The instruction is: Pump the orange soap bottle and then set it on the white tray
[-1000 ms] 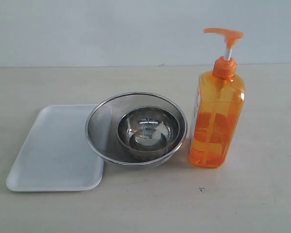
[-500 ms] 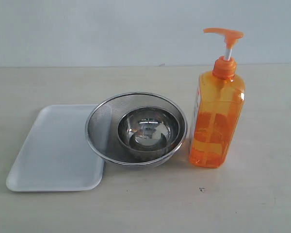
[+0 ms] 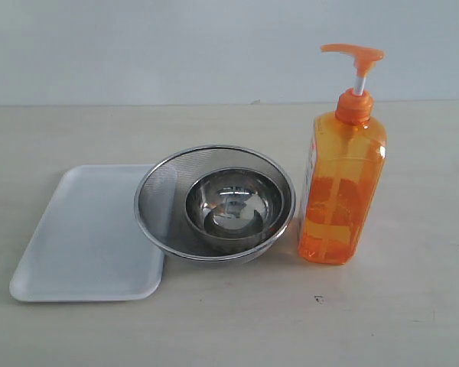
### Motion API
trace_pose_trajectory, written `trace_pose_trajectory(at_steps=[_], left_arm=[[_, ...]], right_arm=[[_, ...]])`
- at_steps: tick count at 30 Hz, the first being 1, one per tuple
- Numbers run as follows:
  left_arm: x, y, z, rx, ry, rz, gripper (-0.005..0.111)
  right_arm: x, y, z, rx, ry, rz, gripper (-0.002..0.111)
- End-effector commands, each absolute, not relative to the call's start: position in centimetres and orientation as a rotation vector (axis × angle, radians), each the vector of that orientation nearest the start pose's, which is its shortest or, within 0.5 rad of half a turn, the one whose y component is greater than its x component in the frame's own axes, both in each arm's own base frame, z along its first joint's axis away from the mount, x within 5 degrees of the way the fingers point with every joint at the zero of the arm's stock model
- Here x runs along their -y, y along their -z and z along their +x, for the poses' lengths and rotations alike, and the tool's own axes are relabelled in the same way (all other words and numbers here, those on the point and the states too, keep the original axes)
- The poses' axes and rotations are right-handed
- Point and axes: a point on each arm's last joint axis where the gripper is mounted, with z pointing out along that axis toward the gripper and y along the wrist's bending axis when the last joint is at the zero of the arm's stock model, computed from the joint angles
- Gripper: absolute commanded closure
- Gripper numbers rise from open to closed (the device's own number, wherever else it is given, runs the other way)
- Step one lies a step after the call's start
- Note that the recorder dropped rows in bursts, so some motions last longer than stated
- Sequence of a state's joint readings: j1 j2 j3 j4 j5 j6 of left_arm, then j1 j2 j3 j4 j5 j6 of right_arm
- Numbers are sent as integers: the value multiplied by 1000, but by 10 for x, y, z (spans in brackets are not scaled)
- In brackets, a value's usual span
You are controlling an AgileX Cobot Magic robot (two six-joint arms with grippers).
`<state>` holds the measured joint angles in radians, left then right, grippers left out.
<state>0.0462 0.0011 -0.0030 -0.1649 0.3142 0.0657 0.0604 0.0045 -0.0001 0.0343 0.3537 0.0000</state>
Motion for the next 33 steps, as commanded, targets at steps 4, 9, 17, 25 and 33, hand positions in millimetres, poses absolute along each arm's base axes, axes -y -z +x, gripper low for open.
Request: trace_pose_trajectory(at_steps=[4,9,17,25,33], left_arm=[[2,-185,54,-1788,90,-101,102],[2,-185,54,-1788,90,-101,102],[2,-185,54,-1788,90,-101,102],[2,-185,54,-1788,90,-101,102],[2,-185,54,-1788,90,-101,102]], right_arm=[[-4,-182,53,-1826,-73,-29,108],[-4,-185,54,-1793,-73,-28,108],[-4,-197,56,-1656,-68,-28,108],[-4,-202,56,-1609,-66,-28,108],[-3,-205,56,-1570,-66,-26,108]])
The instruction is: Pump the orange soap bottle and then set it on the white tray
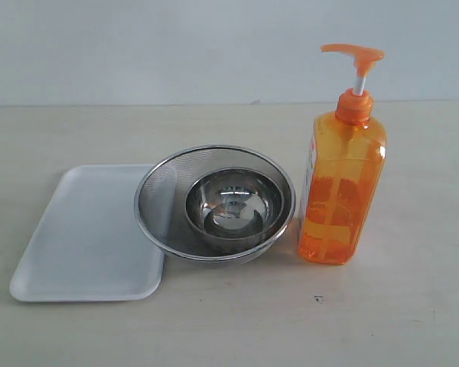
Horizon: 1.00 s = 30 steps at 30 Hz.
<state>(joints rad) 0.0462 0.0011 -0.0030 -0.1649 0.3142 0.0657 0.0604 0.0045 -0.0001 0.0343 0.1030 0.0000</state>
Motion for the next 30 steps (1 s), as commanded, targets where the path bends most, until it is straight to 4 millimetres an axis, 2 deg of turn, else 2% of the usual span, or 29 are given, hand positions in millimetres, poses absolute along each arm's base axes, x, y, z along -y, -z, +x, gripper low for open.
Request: trace_pose_trajectory(at_steps=[1,6,13,15,22,25,30], left_arm=[[2,-185,54,-1788,90,-101,102],[2,-185,54,-1788,90,-101,102],[2,-185,54,-1788,90,-101,102],[2,-185,54,-1788,90,-101,102],[2,-185,54,-1788,90,-101,102],[2,-185,54,-1788,90,-101,102],[2,-185,54,-1788,90,-101,102]], right_arm=[[-3,-205,56,-1570,-66,-26,108],[-3,-208,56,-1537,-66,-25,108],[-3,-223,55,-1376,-146,49,108],[-3,-225,54,-1355,-122,29,108],[-3,-224,54,-1364,-67,-17,108],[-3,-222,55,-1420,-67,-19,108],[-3,-235,63,-1494,-66,-21,108]])
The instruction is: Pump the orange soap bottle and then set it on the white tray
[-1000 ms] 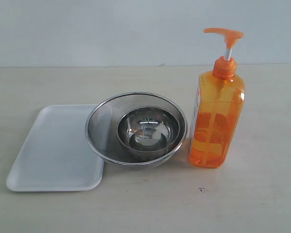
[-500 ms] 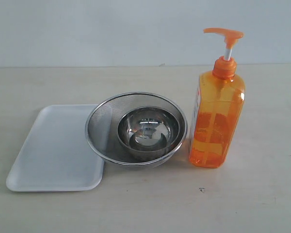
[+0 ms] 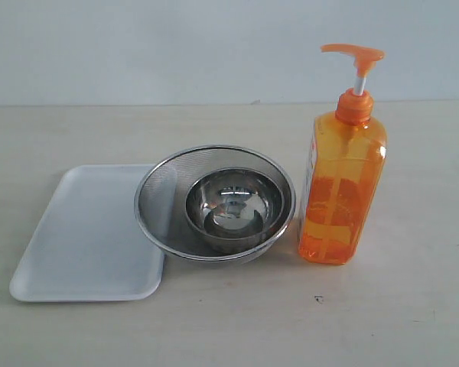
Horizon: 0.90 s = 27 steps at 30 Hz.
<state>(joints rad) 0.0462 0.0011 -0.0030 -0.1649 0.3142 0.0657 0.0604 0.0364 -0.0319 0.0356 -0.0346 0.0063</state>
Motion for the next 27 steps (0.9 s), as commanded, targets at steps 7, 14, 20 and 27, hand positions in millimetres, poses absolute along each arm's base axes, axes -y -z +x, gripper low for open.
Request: trace_pose_trajectory(at_steps=[7,14,20,27], left_arm=[[2,-185,54,-1788,90,-101,102],[2,-185,54,-1788,90,-101,102],[2,-185,54,-1788,90,-101,102],[2,-185,54,-1788,90,-101,102]], right_arm=[[-5,-244,81,-1686,-68,-23,108],[-6,-238,98,-1825,-74,-15,108],[-6,-239,100,-1818,-74,-14,108],[-6,-239,100,-1813,-74,-14,108]])
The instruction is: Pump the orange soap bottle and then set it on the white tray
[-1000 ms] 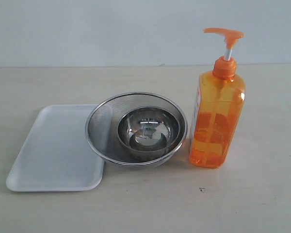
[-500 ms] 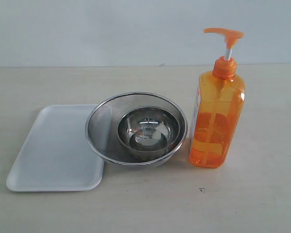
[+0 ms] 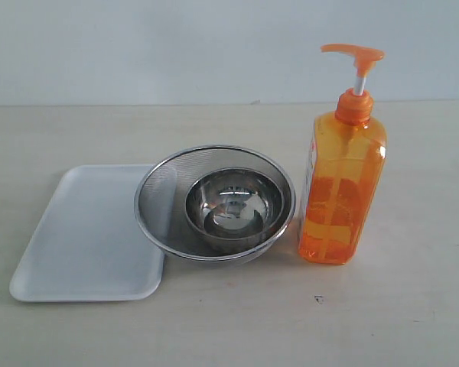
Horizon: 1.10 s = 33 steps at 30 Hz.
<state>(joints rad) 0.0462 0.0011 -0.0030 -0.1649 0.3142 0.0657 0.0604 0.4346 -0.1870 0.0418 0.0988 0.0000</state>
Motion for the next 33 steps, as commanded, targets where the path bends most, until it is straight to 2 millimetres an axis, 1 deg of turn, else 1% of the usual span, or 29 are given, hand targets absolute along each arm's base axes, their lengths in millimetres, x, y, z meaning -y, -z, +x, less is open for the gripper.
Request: trace_pose_trajectory(at_steps=[1,6,19,23,25,29,33], left_arm=[[2,-185,54,-1788,90,-101,102],[2,-185,54,-1788,90,-101,102],[2,-185,54,-1788,90,-101,102],[2,-185,54,-1788,90,-101,102],[2,-185,54,-1788,90,-101,102],[2,-185,54,-1788,90,-101,102],[2,-185,54,-1788,90,-101,102]], right_arm=[[-6,-239,100,-1813,-76,-11,108],[-6,-241,101,-1792,-79,-8,108],[-6,-245,102,-1743,-155,86,108],[-6,-245,102,-1743,-159,81,108],[-10,-245,101,-1745,-184,47,108],[-23,-246,99,-1758,-252,-92,108],[-34,-242,95,-1800,-331,-198,108]])
